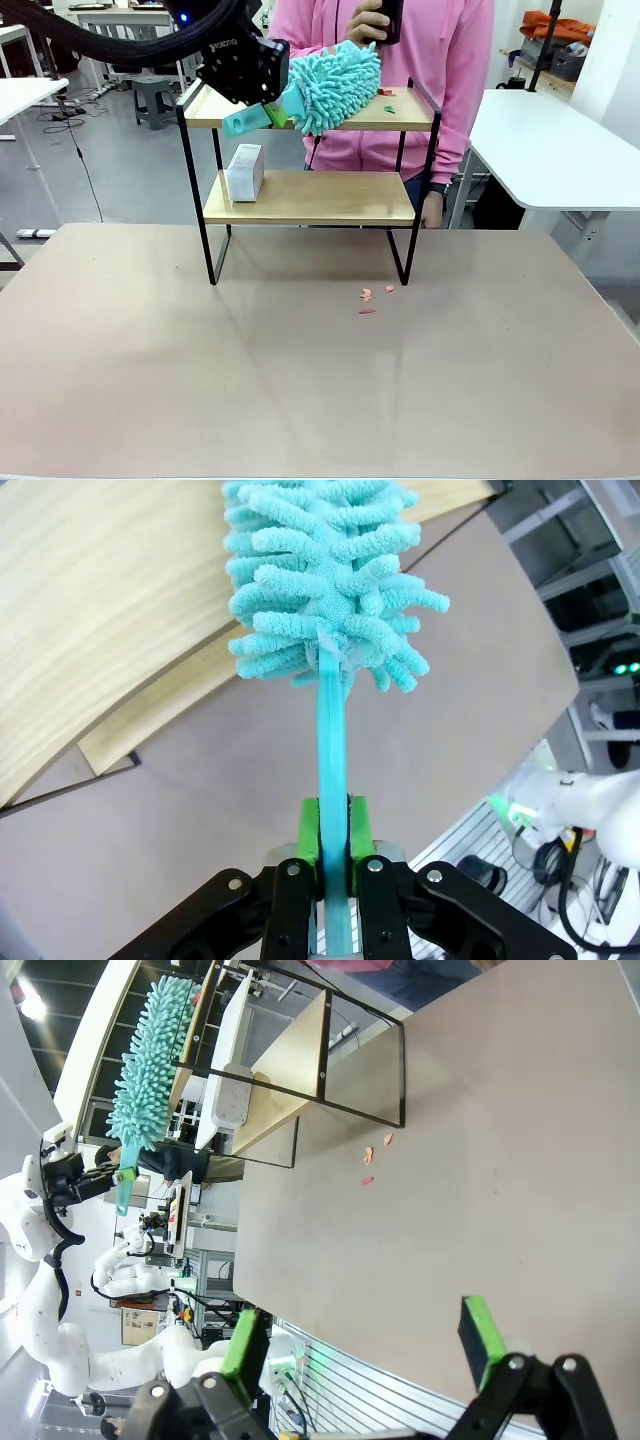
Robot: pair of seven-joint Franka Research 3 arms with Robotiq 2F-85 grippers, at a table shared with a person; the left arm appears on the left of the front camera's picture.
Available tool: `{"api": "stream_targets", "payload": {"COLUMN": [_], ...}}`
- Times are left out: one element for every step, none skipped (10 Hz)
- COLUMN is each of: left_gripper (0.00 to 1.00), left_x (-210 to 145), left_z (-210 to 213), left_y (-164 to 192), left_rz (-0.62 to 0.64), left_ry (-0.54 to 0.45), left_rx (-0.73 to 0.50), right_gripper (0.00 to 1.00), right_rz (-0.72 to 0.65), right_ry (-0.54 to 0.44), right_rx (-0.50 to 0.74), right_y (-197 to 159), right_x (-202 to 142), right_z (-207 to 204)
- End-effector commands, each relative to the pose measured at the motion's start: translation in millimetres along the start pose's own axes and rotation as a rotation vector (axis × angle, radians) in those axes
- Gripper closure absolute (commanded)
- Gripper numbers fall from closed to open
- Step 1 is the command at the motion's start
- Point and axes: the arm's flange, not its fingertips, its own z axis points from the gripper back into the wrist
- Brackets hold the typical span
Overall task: Clean the shelf.
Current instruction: Clean the remaining tier of the Shelf with the Duster once objects are removed.
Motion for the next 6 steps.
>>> {"api": "stream_targets", "payload": {"left_gripper": [1.00,1.00,1.00,1.00,1.00,1.00], "left_x": [-2,-2,-4,-7,-11,-16], "left_z": [10,13,17,23,31,40], "left_y": [9,11,13,16,19,22], "left_rz": [-0.076,-0.098,-0.134,-0.174,-0.220,-0.272], "left_ry": [0.029,0.039,0.052,0.075,0.099,0.116], "left_rx": [-0.095,-0.103,-0.109,-0.130,-0.157,-0.185], "right_gripper": [0.00,0.00,0.00,0.00,0.00,0.00], "right_rz": [0.022,0.022,0.022,0.022,0.022,0.022], "right_ry": [-0.018,-0.018,-0.018,-0.018,-0.018,-0.018], "right_rx": [0.024,0.024,0.024,0.024,0.024,0.024], "right_y": [1,1,1,1,1,1], "right_x": [3,3,3,3,3,3], "right_z": [-1,-1,-1,-1,-1,-1]}}
